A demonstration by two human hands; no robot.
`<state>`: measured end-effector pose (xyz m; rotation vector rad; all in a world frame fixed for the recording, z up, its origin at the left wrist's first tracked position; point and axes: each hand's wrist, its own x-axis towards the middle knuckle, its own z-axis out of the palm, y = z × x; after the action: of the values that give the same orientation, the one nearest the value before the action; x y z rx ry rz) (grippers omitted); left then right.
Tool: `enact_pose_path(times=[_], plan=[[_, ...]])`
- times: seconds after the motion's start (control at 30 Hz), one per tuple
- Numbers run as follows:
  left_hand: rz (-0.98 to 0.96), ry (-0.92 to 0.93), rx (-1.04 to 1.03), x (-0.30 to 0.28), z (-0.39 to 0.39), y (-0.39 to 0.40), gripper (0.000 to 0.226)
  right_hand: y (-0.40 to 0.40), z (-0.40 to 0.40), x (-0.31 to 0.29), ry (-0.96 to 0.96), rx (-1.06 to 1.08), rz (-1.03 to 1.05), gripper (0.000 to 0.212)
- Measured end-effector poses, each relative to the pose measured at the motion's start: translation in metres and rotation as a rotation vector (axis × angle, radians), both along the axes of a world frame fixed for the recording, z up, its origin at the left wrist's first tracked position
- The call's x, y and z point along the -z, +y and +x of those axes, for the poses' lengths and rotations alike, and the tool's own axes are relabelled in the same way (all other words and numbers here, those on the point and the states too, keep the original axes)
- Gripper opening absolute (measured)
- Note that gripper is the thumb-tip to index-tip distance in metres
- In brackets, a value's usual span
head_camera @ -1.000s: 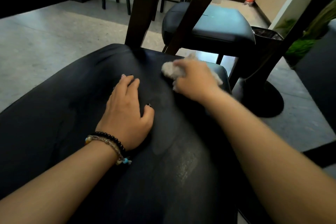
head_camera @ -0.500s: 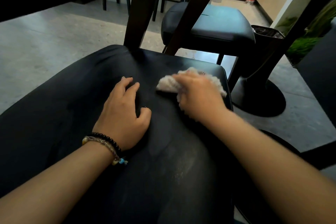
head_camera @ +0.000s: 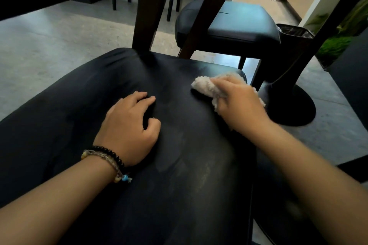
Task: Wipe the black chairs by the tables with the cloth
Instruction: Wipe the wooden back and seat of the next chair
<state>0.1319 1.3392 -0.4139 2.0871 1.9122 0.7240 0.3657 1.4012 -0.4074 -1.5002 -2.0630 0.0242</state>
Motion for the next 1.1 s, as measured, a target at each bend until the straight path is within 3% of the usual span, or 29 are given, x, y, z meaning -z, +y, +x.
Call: enact_pose_path(times=[0.1, 0.23, 0.4, 0.5, 0.57, 0.83, 0.93, 1.0, 1.1], plan=[[0.003, 0.009, -0.01, -0.002, 0.0, -0.001, 0.064, 0.059, 0.014, -0.008, -0.073, 0.239, -0.153, 0.032], [0.013, 0.019, -0.01, 0.0, 0.0, 0.0, 0.064, 0.102, 0.024, -0.009, 0.26, 0.469, -0.267, 0.029], [0.019, 0.016, -0.016, 0.001, 0.0, 0.0, 0.064, 0.081, 0.038, -0.004, 0.599, 0.427, -0.289, 0.018], [0.004, 0.011, -0.002, -0.001, 0.001, -0.001, 0.065, 0.05, 0.05, 0.006, 0.98, 0.391, -0.371, 0.029], [-0.002, 0.012, 0.003, -0.001, 0.001, -0.002, 0.065, 0.017, 0.051, 0.016, 1.076, 0.386, -0.433, 0.034], [-0.005, 0.036, 0.005, -0.002, 0.002, -0.001, 0.051, -0.141, 0.022, 0.038, 1.112, 0.499, -0.497, 0.03], [-0.026, 0.054, 0.021, -0.004, 0.005, -0.003, 0.051, -0.194, 0.004, 0.038, 1.082, 0.484, -0.408, 0.03], [-0.032, 0.088, 0.037, -0.007, 0.004, -0.004, 0.05, -0.222, -0.01, 0.038, 1.071, 0.487, -0.325, 0.041], [-0.022, 0.152, 0.059, -0.017, 0.002, -0.01, 0.05, -0.249, -0.03, 0.03, 0.945, 0.398, -0.127, 0.049]])
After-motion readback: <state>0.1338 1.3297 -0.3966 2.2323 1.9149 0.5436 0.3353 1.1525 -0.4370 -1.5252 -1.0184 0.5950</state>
